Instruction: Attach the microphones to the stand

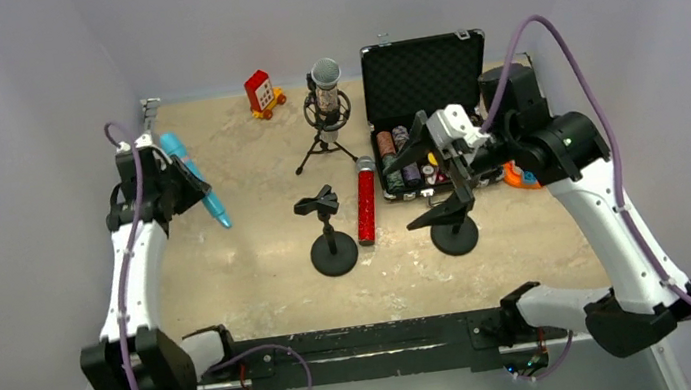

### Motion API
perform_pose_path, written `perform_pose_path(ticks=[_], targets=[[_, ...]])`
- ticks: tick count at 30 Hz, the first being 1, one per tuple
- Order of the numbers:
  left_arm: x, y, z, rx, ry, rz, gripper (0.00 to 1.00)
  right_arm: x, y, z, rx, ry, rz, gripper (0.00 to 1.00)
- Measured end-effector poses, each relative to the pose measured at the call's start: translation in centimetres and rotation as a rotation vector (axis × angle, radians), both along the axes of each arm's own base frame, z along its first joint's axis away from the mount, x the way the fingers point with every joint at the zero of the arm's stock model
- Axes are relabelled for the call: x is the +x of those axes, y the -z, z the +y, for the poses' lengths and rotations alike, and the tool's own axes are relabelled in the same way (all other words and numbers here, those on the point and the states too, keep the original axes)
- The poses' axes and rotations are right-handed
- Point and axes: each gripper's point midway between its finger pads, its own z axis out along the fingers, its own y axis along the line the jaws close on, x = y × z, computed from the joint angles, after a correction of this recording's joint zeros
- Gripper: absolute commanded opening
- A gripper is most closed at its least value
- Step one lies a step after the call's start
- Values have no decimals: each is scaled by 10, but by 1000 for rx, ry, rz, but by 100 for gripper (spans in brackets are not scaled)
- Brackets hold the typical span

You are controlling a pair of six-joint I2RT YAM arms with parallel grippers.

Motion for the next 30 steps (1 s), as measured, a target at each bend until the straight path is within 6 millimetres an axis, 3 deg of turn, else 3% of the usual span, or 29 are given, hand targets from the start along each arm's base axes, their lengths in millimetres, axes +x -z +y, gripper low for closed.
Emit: perform_pose_path(ticks=[4, 8, 13, 17, 20, 24, 30], targets=[[-4, -63, -27, -51, 112, -281, 0, 6, -2, 14, -39, -18, 77, 97], [-14, -140, -58, -93, 240, -570, 0, 14, -19, 34, -54, -21, 123, 96], [-41, -239, -105, -174, 425, -860, 0, 29, -43, 63, -38, -2, 154, 96], [-68, -296, -152, -274, 589, -1003, 0, 47, -55, 87, -20, 39, 176, 97], [-90, -322, -185, -364, 703, -1067, 0, 61, -64, 101, -6, 71, 186, 97], [-110, -339, -219, -468, 808, -1095, 0, 75, -66, 111, 3, 125, 214, 97], [-113, -338, -245, -528, 851, -1079, 0, 80, -58, 112, 5, 172, 275, 93]])
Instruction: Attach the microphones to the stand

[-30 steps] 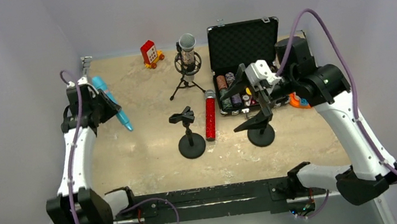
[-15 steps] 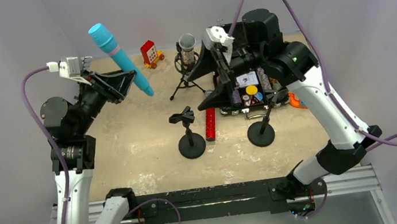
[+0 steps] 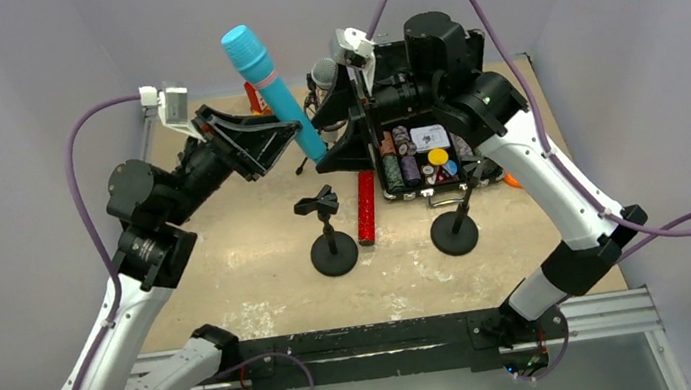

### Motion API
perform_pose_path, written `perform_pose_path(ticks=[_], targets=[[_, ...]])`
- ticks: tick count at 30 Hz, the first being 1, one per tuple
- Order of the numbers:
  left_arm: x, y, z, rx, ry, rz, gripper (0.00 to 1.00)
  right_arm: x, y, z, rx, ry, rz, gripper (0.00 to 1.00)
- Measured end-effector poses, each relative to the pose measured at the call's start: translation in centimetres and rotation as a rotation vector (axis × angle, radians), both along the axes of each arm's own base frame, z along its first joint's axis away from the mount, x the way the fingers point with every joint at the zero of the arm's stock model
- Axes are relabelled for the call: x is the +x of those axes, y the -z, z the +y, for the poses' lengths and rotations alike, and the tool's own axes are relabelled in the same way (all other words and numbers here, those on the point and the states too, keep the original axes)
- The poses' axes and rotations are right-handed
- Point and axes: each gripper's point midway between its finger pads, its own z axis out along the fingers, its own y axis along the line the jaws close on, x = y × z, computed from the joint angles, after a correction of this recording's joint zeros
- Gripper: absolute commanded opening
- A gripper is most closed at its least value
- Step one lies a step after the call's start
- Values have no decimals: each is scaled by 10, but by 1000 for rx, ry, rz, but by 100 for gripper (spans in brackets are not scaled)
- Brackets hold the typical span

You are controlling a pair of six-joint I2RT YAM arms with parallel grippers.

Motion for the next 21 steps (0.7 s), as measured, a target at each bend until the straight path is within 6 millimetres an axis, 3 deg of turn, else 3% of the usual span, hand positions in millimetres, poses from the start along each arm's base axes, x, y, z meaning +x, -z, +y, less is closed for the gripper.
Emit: perform_pose_path(ticks=[3, 5, 8, 9, 11, 13, 15, 16, 17, 21], targets=[[1, 3, -10, 1, 12, 11, 0, -2, 3, 2, 7, -3, 51, 88], [1, 4, -15, 0, 18, 16, 0, -4, 5, 4, 13, -7, 83, 79], [1, 3, -19, 1, 16, 4, 0, -6, 8, 8, 19, -18, 129, 46], [1, 3, -19, 1, 14, 2, 0, -7, 10, 9, 21, -26, 144, 28], [1, 3, -20, 2, 10, 0, 3, -8, 13, 11, 21, -27, 176, 12], [1, 5, -20, 11, 5, -2, 30, -8, 15, 12, 23, -29, 197, 5], [1, 7, -20, 18, 5, 3, 66, -8, 17, 12, 25, -30, 207, 2], [1, 9, -20, 22, 5, 10, 77, -9, 19, 12, 25, -31, 209, 1], [1, 10, -19, 31, 1, 9, 83, -11, 20, 11, 23, -36, 214, 0], [-6, 9, -2, 32, -28, 17, 92, -21, 26, 5, 15, -62, 211, 0]])
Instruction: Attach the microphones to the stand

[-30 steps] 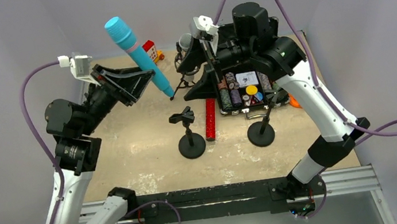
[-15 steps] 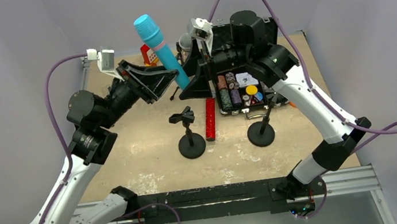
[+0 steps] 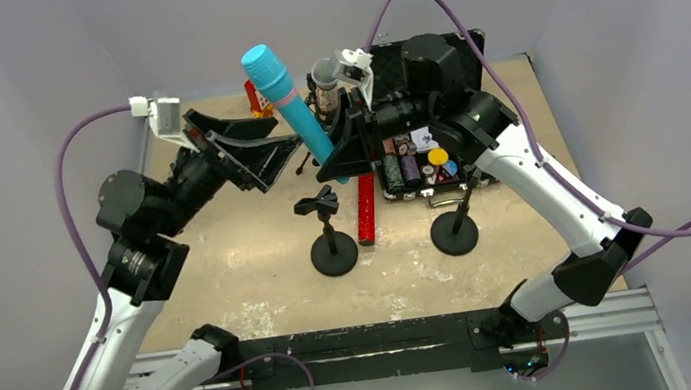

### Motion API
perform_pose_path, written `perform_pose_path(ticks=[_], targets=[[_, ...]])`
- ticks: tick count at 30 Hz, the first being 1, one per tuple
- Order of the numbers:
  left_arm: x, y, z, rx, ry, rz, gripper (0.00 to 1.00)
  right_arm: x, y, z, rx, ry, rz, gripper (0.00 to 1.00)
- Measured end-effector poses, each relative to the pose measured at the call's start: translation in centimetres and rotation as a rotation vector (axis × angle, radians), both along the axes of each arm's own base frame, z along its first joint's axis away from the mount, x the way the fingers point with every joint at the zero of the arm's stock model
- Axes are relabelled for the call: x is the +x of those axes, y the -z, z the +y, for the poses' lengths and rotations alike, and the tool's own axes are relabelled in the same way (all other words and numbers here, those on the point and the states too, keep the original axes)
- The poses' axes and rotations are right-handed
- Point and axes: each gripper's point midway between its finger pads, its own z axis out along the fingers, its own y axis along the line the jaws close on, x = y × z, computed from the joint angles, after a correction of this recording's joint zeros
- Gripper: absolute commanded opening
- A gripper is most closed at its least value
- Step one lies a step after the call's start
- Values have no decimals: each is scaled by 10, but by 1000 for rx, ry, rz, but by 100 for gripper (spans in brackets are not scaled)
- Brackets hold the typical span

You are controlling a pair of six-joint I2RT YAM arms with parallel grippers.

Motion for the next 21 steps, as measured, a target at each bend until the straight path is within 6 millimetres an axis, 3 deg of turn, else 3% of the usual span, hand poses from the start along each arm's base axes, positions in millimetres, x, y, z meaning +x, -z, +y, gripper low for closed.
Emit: perform_pose_path(ticks=[7, 13, 17, 21], targets=[[-24, -31, 4, -20, 82, -76, 94, -17, -3, -5, 23, -96, -35, 0], [-21, -33, -13, -18, 177, -84, 87, -27, -2, -5, 30, -147, -43, 0], [-5, -24, -25, -13, 204, -44, 76, -32, -1, -4, 29, -166, -48, 0], [-6, -24, -28, -14, 226, -44, 60, -30, 6, -2, 14, -164, -34, 0]])
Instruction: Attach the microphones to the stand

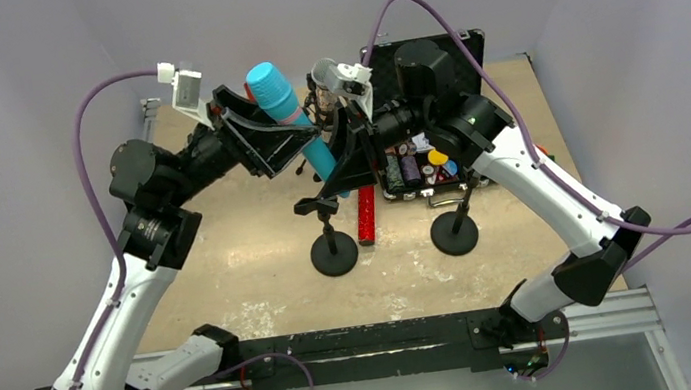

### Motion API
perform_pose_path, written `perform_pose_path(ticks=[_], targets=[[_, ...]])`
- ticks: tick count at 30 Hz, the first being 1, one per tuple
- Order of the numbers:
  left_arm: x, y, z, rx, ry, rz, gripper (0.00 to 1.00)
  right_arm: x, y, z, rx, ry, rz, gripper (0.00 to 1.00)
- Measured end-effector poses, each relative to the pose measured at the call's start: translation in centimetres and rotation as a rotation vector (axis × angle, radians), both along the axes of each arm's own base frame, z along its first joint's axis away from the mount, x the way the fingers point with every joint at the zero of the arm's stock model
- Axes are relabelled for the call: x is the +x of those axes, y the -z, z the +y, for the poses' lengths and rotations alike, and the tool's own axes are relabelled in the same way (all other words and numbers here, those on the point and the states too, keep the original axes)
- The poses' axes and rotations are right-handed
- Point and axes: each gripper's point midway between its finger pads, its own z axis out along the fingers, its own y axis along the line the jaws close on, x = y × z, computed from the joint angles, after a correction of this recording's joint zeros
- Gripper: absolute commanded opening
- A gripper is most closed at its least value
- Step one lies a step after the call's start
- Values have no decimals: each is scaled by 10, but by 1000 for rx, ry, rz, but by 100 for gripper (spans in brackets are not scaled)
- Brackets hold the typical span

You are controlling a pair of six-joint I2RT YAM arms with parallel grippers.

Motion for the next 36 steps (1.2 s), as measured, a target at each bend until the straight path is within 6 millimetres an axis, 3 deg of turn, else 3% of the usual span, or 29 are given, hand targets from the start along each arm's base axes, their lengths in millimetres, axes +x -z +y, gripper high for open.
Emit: perform_pose_path(ticks=[2, 4, 5, 8, 9, 11, 15, 21, 24, 28, 33, 36], targets=[[-4, -3, 0, -4, 12, -12, 53, 0, 0, 0, -1, 1, 0, 0], [-7, -4, 0, -4, 22, -21, 13, 1, 1, 1, -2, 5, -2, 5], [-9, -5, 0, -4, 29, -24, 0, 2, 1, 1, -5, 12, 1, 16], [-11, -5, 0, 10, 33, -58, 0, 2, 2, 1, -7, 14, -1, 68], [-12, -3, 1, 17, 32, -60, 0, 2, 3, 1, -4, 11, -17, 80], [-13, 1, 3, 40, 22, -56, 0, 3, 7, 0, -8, 12, -58, 89], [-24, 16, 19, 156, -32, -61, 0, 12, 15, -8, -24, 28, -225, 96], [-74, 16, 59, 340, -111, -182, 0, 28, 38, -41, -12, 4, -574, 99], [-97, 25, 78, 416, -145, -238, 0, 32, 53, -45, -19, -18, -650, 98], [-101, 63, 92, 542, -173, -264, 0, 44, 71, -30, -29, -48, -657, 98], [-83, 129, 92, 702, -145, -229, 0, 58, 112, -11, -92, -41, -584, 97], [-72, 160, 91, 771, -125, -219, 0, 64, 127, -1, -119, -29, -546, 96]])
